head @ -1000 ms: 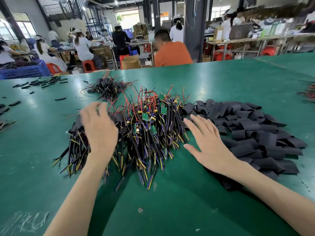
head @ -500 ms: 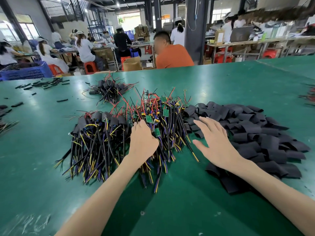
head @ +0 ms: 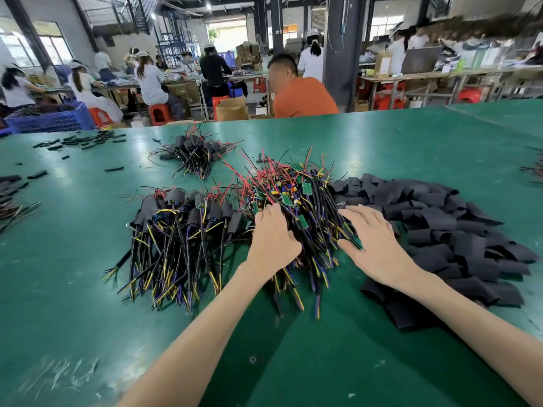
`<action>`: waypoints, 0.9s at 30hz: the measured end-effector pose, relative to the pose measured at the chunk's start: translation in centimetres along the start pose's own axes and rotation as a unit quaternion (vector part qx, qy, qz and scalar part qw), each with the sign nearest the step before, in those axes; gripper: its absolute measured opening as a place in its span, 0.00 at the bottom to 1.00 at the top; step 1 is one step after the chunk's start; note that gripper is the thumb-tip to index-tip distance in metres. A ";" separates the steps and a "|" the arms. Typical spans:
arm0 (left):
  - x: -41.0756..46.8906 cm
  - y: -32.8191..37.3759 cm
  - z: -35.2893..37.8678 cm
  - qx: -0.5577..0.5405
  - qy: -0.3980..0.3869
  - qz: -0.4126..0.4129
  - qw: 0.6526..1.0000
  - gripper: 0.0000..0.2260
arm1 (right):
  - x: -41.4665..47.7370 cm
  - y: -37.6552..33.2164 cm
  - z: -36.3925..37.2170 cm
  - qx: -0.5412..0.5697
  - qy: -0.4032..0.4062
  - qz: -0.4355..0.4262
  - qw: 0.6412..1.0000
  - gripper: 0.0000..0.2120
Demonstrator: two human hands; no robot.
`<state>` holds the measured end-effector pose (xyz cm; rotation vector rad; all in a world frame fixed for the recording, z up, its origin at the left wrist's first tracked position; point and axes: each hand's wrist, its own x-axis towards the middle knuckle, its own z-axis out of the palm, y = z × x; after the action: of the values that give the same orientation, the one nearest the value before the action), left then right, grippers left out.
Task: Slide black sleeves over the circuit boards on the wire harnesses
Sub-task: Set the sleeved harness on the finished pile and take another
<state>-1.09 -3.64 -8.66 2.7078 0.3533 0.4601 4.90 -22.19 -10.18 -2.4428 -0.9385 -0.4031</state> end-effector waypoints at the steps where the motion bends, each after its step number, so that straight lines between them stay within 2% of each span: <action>1: 0.1 0.2 0.1 -0.015 -0.003 0.011 1.000 0.25 | 0.0 0.1 0.0 0.002 0.000 0.000 1.000 0.25; 3: 0.3 -0.1 -0.2 -0.084 0.011 0.013 0.996 0.22 | -0.1 0.4 -0.1 0.004 0.002 0.002 1.000 0.25; 6: 1.3 -2.5 -2.1 -0.165 0.117 -0.060 0.978 0.17 | -0.2 1.0 -0.5 0.006 0.003 0.006 1.000 0.25; 7: 1.7 -3.8 -2.6 -0.145 0.131 -0.080 0.977 0.17 | -0.1 1.1 -0.6 0.005 0.005 0.007 1.000 0.25; 9: 2.1 -6.3 -3.3 -0.061 0.082 -0.095 0.990 0.15 | 0.1 1.3 -0.7 0.007 0.008 0.007 1.000 0.25; 11: 1.9 -7.8 -3.4 0.070 0.022 -0.072 0.995 0.14 | 0.1 1.2 -0.8 0.009 0.009 0.004 1.000 0.24; 13: 1.5 -8.7 -3.3 0.165 0.035 -0.040 0.985 0.15 | 0.0 1.2 -0.8 0.010 0.008 0.000 1.000 0.24; 18: 1.2 -10.0 -3.8 0.209 0.111 -0.033 0.971 0.15 | -0.2 1.4 -0.9 0.016 0.000 0.007 1.000 0.25; 21: 1.3 -10.4 -3.9 0.228 0.106 -0.044 0.967 0.12 | -0.2 1.4 -0.9 0.019 -0.037 0.017 0.999 0.26; 25: 1.3 -9.8 -3.8 0.273 0.095 -0.091 0.953 0.12 | -0.2 1.3 -0.4 0.010 -0.145 0.028 0.989 0.28; 27: 1.1 -8.4 -3.1 0.287 0.087 -0.082 0.950 0.12 | 0.0 1.3 -0.1 -0.005 -0.156 0.025 0.987 0.27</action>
<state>-2.75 5.22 -9.01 3.1583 0.8739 0.6305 5.79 -23.14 -10.51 -2.5795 -0.9987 -0.0046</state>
